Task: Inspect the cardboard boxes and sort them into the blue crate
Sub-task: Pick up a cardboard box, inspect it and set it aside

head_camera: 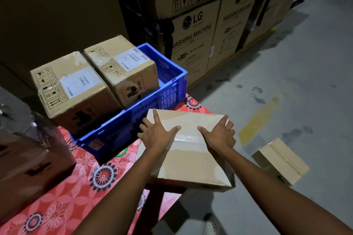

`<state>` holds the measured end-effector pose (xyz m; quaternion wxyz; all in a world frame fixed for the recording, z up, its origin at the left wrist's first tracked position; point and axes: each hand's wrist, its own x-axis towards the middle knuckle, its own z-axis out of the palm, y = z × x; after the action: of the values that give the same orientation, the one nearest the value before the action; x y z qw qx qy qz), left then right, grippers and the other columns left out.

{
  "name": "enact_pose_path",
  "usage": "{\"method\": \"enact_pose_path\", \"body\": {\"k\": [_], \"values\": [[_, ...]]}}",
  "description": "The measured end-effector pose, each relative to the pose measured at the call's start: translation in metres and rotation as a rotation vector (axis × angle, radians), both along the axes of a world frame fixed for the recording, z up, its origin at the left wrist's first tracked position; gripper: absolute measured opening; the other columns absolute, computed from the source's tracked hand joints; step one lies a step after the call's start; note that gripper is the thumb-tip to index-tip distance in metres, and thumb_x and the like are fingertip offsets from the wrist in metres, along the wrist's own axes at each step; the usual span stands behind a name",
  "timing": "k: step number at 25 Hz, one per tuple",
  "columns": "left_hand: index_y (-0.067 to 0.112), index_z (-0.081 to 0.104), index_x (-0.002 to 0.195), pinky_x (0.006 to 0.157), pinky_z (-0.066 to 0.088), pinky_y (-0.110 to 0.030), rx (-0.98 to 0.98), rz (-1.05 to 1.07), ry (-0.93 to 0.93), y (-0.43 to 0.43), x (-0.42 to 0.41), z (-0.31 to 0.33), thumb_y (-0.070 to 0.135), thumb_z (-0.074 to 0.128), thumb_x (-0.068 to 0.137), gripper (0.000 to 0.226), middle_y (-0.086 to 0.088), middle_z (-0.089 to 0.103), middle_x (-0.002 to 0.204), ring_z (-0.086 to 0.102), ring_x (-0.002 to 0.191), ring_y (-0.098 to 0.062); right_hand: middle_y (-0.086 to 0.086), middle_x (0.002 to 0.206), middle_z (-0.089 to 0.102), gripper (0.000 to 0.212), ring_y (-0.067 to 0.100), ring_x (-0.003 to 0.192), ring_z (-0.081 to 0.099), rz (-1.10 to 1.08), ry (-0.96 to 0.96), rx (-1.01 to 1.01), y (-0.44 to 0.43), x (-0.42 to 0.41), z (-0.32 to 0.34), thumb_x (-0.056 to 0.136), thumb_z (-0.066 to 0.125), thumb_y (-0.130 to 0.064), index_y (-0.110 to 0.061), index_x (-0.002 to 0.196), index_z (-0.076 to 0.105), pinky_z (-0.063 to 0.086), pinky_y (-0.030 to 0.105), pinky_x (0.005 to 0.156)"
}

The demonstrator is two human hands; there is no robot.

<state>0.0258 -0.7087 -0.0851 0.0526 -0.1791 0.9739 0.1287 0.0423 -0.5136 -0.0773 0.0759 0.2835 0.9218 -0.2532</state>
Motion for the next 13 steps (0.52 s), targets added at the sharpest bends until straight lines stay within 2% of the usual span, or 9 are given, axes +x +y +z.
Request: {"method": "enact_pose_path", "body": {"k": [5, 8, 10, 13], "values": [[0.031, 0.006, 0.161, 0.103, 0.034, -0.053, -0.009, 0.018, 0.008, 0.005, -0.002, -0.003, 0.093, 0.042, 0.073, 0.113, -0.017, 0.031, 0.145, 0.037, 0.127, -0.038, 0.017, 0.162, 0.026, 0.117, 0.040, 0.145, 0.033, 0.053, 0.043, 0.017, 0.007, -0.003, -0.004, 0.082, 0.064, -0.074, -0.010, 0.162, 0.007, 0.038, 0.054, 0.113], [0.029, 0.008, 0.162, 0.105, 0.031, -0.054, -0.004, -0.005, 0.017, 0.005, 0.005, -0.001, 0.089, 0.030, 0.082, 0.102, -0.019, 0.029, 0.148, 0.036, 0.129, -0.038, 0.016, 0.163, 0.025, 0.111, 0.039, 0.146, 0.033, 0.053, 0.080, -0.025, 0.008, 0.003, 0.000, 0.085, 0.062, -0.072, -0.012, 0.163, 0.009, 0.037, 0.054, 0.114], [0.027, 0.010, 0.162, 0.106, 0.030, -0.053, 0.055, -0.010, 0.055, 0.004, 0.009, 0.004, 0.085, 0.023, 0.087, 0.095, -0.019, 0.031, 0.147, 0.037, 0.128, -0.038, 0.013, 0.165, 0.026, 0.101, 0.038, 0.147, 0.035, 0.030, 0.117, -0.106, 0.013, 0.010, 0.004, 0.090, 0.059, -0.068, -0.017, 0.163, 0.012, 0.038, 0.053, 0.113], [0.025, 0.015, 0.161, 0.108, 0.030, -0.051, 0.165, -0.036, 0.121, -0.002, 0.022, 0.008, 0.079, 0.029, 0.091, 0.090, -0.018, 0.035, 0.149, 0.039, 0.130, -0.036, 0.011, 0.166, 0.029, 0.092, 0.036, 0.148, 0.035, -0.051, 0.159, -0.286, 0.021, 0.029, 0.005, 0.094, 0.058, -0.063, -0.020, 0.164, 0.014, 0.037, 0.050, 0.115]]}}
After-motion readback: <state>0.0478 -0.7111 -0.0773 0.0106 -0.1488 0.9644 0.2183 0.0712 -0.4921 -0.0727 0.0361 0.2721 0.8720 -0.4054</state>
